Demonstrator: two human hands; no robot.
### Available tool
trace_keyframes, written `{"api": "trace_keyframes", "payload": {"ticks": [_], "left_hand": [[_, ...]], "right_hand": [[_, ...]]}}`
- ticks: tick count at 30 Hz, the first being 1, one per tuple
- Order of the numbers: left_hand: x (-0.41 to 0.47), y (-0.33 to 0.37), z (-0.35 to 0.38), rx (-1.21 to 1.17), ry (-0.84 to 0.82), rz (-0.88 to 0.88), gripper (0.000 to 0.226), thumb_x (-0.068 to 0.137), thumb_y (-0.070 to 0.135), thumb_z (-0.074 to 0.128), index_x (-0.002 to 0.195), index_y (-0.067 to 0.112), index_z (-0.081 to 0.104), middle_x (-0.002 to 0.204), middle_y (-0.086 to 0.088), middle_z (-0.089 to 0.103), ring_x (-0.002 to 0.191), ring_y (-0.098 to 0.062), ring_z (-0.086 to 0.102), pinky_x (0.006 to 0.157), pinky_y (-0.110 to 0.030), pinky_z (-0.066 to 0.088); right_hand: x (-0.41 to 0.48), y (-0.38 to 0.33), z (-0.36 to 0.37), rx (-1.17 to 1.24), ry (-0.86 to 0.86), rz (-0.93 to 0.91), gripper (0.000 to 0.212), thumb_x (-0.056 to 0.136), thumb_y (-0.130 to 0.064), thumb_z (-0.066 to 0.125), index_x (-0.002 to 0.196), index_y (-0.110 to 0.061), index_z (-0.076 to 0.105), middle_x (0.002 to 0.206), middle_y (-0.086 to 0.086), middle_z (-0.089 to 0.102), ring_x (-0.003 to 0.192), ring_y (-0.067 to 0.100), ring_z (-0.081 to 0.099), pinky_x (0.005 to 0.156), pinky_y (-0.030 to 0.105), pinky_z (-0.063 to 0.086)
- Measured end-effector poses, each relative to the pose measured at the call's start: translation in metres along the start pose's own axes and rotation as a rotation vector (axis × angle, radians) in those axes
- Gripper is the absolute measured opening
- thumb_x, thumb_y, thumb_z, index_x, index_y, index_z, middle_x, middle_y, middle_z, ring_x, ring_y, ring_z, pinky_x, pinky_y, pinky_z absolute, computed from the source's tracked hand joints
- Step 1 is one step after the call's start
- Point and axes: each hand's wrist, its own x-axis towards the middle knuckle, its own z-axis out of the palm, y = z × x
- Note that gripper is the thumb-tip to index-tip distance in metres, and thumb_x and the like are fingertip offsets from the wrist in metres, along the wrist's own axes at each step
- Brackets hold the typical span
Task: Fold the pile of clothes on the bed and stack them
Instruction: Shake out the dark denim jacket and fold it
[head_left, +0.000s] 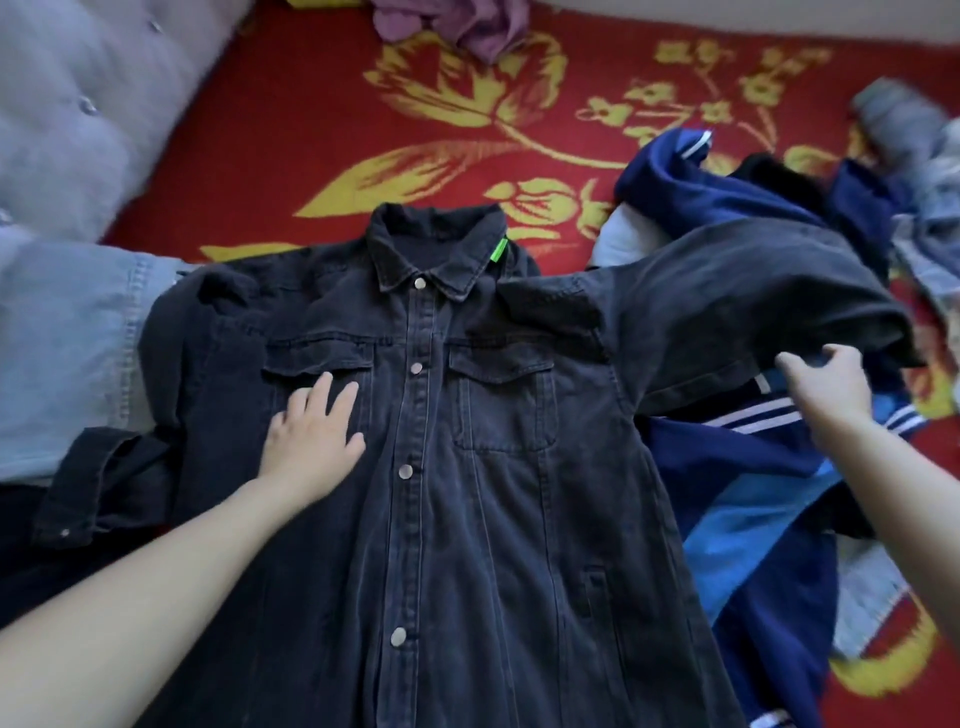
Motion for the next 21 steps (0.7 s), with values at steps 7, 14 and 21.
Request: {"api": "trace_keyframes", "payload": {"ticks": [7, 14, 21], "left_hand": [[0.026, 0.056, -0.025, -0.187, 0.015, -0.071, 0.060, 0.097, 0.036, 0.039, 0.148, 0.021, 0.012, 0.157, -0.006, 0.005, 0.141, -0.028, 0.008, 0.111, -0.042, 0.020], [0.024, 0.093, -0.009, -0.324, -0.013, -0.142, 0.060, 0.096, 0.035, 0.042, 0.148, 0.020, 0.017, 0.156, -0.005, 0.012, 0.140, -0.026, 0.012, 0.110, -0.043, 0.022], [0.015, 0.122, -0.002, -0.359, -0.017, -0.132, 0.060, 0.096, 0.036, 0.042, 0.148, 0.019, 0.018, 0.156, -0.002, 0.015, 0.139, -0.025, 0.014, 0.109, -0.043, 0.023]], "right_hand": [[0.074, -0.006, -0.013, 0.709, 0.137, 0.343, 0.072, 0.081, -0.035, 0.069, 0.137, -0.008, 0.034, 0.129, 0.004, 0.044, 0.107, 0.018, 0.053, 0.096, 0.038, 0.045], [0.104, 0.014, -0.041, 1.013, -0.066, 0.445, 0.024, 0.092, -0.043, 0.052, 0.104, -0.023, 0.052, 0.095, -0.008, 0.062, 0.074, 0.007, 0.059, 0.065, 0.022, 0.047], [0.106, -0.028, -0.054, 1.019, -0.056, 0.346, 0.019, 0.092, -0.030, 0.054, 0.091, -0.013, 0.046, 0.073, 0.002, 0.056, 0.082, 0.019, 0.060, 0.051, 0.025, 0.048]]}}
